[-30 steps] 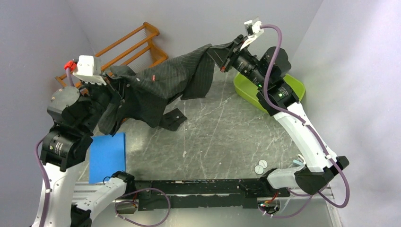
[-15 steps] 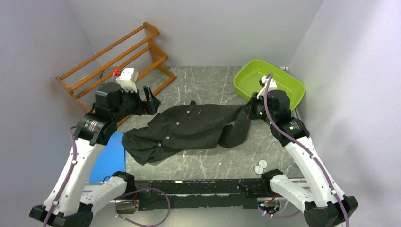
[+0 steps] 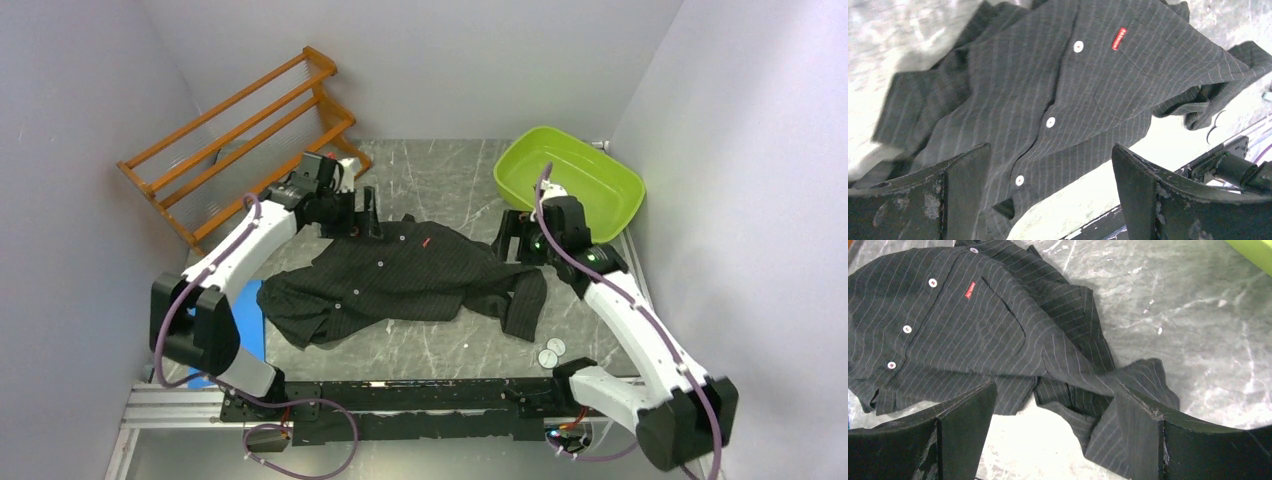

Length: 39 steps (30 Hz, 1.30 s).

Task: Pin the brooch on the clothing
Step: Flatten out the clothes at the center of the board.

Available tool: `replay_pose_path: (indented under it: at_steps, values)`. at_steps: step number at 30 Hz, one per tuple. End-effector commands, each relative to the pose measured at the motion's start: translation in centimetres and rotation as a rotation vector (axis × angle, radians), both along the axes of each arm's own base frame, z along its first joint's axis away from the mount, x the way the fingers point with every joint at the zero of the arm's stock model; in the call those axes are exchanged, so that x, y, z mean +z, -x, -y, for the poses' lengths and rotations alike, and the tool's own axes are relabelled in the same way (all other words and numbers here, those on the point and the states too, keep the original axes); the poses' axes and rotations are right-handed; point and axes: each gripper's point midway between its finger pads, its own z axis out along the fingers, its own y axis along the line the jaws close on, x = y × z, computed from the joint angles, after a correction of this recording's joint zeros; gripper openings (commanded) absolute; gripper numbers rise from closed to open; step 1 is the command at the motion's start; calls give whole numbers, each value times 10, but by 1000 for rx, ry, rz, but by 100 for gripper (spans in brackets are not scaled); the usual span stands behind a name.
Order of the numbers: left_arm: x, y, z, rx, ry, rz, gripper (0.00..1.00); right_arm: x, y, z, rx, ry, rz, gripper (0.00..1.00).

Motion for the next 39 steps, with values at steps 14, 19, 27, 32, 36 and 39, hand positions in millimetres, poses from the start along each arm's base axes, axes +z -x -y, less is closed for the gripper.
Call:
replay_pose_path:
  at_steps: [14, 19, 27, 32, 36, 39]
  values:
    - [-95, -65, 91, -315, -476, 7, 88, -10, -40, -13, 3, -257, -34, 91]
    - [-115, -62, 95, -343, -513, 0, 58, -8, -43, -8, 2, -257, -24, 91]
    - [-76, -55, 92, -313, -481, 134, 3, -3, -50, -16, 41, -295, -21, 91]
    - [-39, -33, 86, -284, -378, 208, 3, 5, -59, -25, 99, -319, 9, 91]
    - [-31, 1, 73, -273, -313, 184, 3, 8, -70, -38, 170, -355, 19, 91]
    - [-33, 32, 60, -262, -282, 149, 3, 6, -79, -53, 245, -401, 0, 90]
